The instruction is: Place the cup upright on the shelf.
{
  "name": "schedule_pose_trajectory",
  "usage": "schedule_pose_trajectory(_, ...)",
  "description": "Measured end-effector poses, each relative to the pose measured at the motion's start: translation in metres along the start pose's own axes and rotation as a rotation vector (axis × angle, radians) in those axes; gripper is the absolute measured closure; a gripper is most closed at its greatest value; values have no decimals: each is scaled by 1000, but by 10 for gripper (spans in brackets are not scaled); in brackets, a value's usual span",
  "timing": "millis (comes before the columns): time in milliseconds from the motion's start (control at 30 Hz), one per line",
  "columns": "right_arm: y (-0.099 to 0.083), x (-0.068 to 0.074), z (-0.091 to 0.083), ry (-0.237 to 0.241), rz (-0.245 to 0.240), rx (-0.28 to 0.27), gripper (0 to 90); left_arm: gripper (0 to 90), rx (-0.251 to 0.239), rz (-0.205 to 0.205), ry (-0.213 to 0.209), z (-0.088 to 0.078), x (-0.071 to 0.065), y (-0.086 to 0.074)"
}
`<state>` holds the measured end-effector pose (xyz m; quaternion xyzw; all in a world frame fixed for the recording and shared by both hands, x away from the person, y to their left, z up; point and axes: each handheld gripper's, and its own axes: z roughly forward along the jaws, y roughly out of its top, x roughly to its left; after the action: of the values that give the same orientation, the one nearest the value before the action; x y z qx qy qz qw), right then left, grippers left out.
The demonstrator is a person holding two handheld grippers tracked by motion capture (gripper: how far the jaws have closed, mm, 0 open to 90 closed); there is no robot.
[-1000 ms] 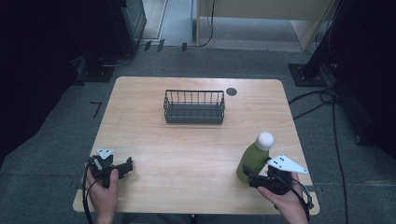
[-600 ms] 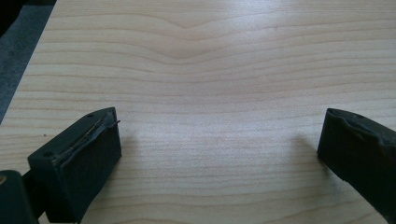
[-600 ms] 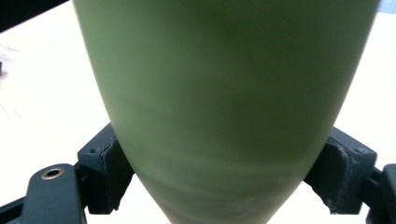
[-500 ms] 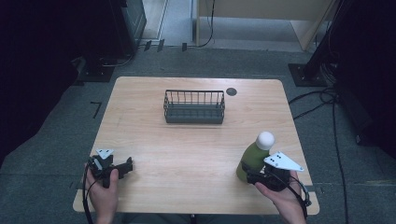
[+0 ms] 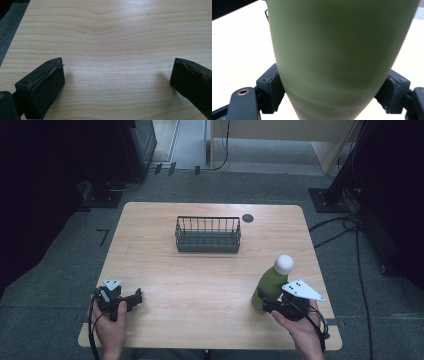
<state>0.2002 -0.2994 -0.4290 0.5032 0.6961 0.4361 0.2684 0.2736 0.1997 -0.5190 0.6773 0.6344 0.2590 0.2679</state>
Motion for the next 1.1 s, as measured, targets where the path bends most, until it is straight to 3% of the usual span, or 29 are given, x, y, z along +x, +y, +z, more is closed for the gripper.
schedule_pose_trajectory(400,21,9,9,0,-35,-13,204,0,-1,-2,-1,0,0,0)
schedule_pose_trajectory(1100,55,30,40,49,-67,-26,205,0,-1,0,-2,0,0,0)
